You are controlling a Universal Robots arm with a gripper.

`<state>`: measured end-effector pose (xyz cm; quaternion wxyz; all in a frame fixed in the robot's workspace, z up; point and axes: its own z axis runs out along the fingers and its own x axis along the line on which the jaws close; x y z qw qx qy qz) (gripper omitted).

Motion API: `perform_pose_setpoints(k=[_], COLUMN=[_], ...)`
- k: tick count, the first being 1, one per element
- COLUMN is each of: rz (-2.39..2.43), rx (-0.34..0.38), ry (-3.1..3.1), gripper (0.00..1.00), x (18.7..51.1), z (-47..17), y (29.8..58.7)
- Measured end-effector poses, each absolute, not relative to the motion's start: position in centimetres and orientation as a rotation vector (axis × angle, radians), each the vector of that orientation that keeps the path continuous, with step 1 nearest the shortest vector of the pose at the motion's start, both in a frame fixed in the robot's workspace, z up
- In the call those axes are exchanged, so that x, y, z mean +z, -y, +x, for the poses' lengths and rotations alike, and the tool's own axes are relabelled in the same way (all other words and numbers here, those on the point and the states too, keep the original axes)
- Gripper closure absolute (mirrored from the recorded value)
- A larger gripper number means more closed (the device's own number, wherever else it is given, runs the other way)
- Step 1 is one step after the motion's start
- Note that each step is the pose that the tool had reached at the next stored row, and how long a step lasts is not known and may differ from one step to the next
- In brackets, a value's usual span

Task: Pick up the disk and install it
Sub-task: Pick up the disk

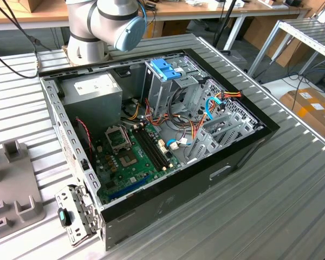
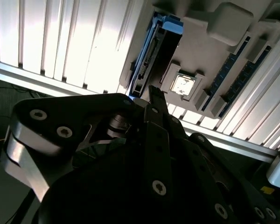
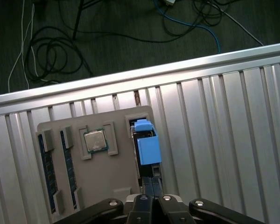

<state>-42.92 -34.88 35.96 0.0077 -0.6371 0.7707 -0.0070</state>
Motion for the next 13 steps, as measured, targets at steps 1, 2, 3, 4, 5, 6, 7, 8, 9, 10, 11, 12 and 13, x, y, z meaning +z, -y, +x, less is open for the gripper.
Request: perform_pose_setpoints(k=[1,2,3,4,5,6,7,8,9,10,11,12,13], rz=[-1.992,-1.992,-1.992,-1.992,-1.992,-1.992,-1.992,-1.992,-1.992,-1.992,-1.992,-1.992,-1.992], rx=[-0.022,-0.022,-0.022,-0.022,-0.022,-0.022,-0.022,-0.022,-0.022,-0.022,-0.022,-0.022,-0.022], ry=[-2.409,-2.409,-2.409,-2.409,-2.409,-2.409,-2.409,-2.409,-2.409,-2.409,-2.409,-2.409,-2.409], gripper=[0.89,0.89,0.89,0.89,0.89,0.89,0.89,0.89,0.89,0.89,0.89,0.89,0.89], x=[35.96,35.96,35.96,35.96,35.96,35.96,35.95,35.95,35.95,35.96,35.95,35.91,35.75], z=[-42.87,-42.81,-42.74,-42.69,-42.52,-42.41,-42.32,-42.21,-42.14,-42.02,-41.96,-41.94,-41.93], y=[34.88,34.88,34.88,34.88,34.88,34.88,34.88,34.88,34.88,34.88,34.88,34.87,34.88])
